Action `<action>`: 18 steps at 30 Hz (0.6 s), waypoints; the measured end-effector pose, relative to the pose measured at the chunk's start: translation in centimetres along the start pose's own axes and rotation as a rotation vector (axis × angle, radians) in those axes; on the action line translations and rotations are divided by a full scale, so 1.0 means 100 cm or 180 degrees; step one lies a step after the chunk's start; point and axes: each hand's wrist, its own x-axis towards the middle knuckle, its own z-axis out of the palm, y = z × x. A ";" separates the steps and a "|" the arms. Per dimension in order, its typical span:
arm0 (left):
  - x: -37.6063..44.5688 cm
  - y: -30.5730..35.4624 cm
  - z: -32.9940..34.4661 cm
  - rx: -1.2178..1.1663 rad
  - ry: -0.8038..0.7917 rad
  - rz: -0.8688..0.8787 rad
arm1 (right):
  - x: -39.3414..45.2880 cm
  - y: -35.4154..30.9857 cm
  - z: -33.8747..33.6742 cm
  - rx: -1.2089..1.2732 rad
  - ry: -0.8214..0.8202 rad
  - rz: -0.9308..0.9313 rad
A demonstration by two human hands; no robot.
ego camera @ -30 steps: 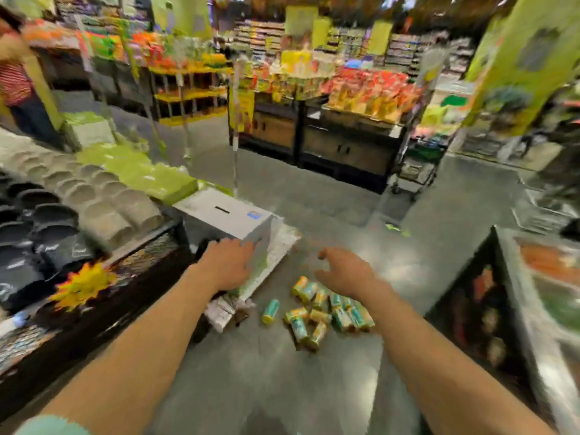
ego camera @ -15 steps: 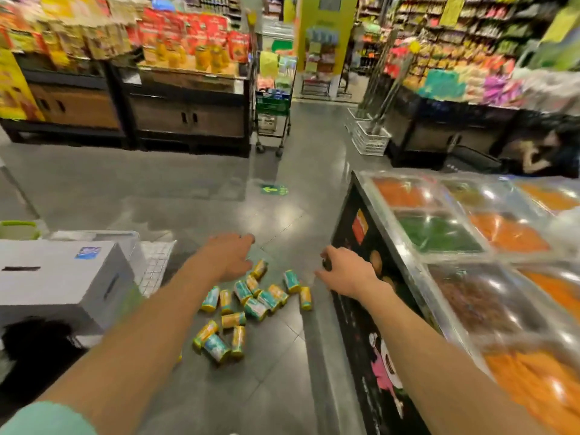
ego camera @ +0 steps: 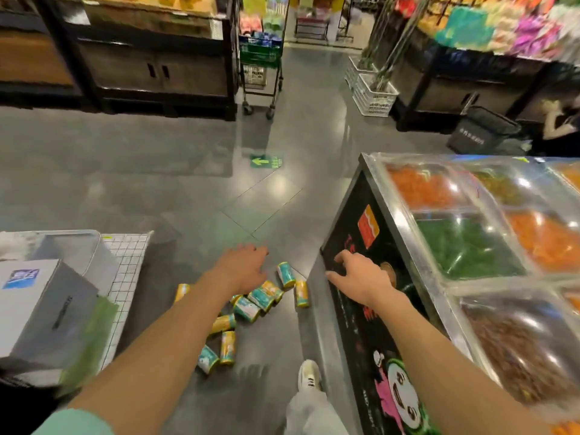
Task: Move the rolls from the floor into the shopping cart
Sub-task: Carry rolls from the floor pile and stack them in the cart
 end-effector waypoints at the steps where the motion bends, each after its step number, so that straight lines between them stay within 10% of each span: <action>1: 0.019 0.002 0.004 -0.0045 -0.0054 -0.0069 | 0.020 0.005 0.000 -0.0038 -0.0068 0.0002; 10: 0.188 0.010 0.059 -0.0530 -0.0110 -0.0597 | 0.227 0.070 0.038 -0.0028 -0.0619 -0.0093; 18: 0.348 -0.031 0.265 -0.0513 -0.0505 -0.0494 | 0.401 0.132 0.244 0.0047 -0.0966 0.0208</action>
